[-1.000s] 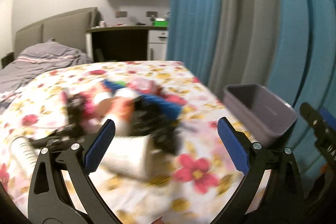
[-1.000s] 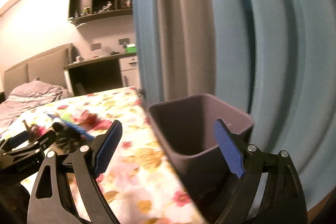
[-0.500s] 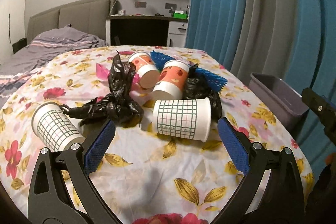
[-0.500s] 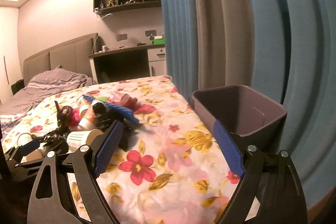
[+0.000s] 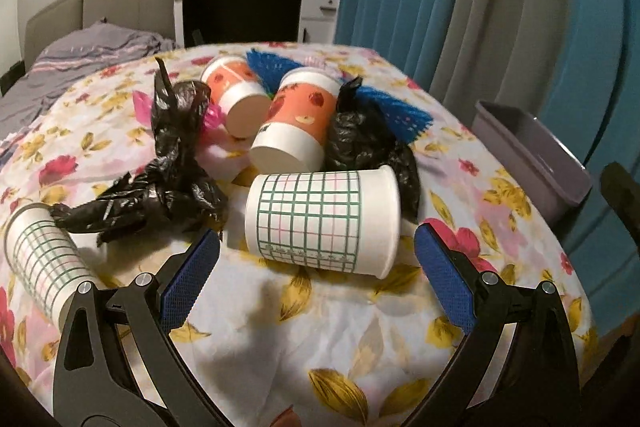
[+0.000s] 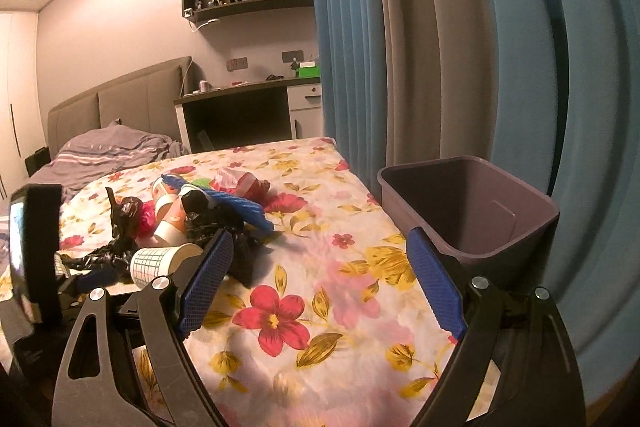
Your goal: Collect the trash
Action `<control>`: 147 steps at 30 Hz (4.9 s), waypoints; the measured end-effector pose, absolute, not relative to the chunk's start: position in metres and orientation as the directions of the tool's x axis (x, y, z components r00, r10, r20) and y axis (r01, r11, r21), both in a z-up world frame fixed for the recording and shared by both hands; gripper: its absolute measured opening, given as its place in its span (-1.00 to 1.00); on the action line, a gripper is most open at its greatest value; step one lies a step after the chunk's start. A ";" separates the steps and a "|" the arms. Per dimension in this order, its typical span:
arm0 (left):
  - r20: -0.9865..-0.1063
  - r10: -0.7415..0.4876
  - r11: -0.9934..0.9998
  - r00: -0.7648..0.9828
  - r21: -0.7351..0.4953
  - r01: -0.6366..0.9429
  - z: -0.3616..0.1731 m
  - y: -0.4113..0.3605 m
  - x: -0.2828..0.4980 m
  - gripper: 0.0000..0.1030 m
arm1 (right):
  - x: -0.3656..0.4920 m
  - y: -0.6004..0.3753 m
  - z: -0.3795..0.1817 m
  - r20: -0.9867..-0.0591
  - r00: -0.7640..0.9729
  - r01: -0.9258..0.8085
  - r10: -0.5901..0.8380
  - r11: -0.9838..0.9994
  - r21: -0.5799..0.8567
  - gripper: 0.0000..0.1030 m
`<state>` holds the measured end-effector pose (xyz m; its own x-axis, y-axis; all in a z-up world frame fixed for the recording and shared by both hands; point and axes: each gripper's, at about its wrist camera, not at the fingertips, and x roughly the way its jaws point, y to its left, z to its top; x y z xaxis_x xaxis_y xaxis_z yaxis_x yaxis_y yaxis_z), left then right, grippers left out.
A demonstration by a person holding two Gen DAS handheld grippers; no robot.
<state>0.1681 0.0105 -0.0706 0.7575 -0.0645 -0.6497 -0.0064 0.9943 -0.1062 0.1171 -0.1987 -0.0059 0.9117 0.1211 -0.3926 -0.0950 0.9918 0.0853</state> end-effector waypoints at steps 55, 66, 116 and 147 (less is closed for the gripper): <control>-0.496 -0.019 0.937 0.868 -0.311 -0.157 -0.018 0.104 0.133 0.48 | 0.220 -0.101 -0.045 -0.596 0.757 -0.304 0.269 0.952 0.043 0.43; -0.493 -0.020 0.934 0.870 -0.320 -0.160 -0.018 0.110 0.136 0.48 | 0.236 -0.080 -0.055 -0.656 0.704 -0.345 0.274 0.938 0.023 0.12; -0.425 -0.204 0.964 0.882 -0.246 0.104 0.014 0.000 0.141 0.48 | 0.150 -0.206 0.018 -0.432 0.847 -0.287 0.310 0.951 0.118 -0.88; -0.386 -0.521 0.853 0.761 -0.259 0.452 0.007 -0.178 0.236 0.48 | 0.190 -0.342 -0.013 -0.418 0.908 0.021 0.043 0.989 0.148 -0.87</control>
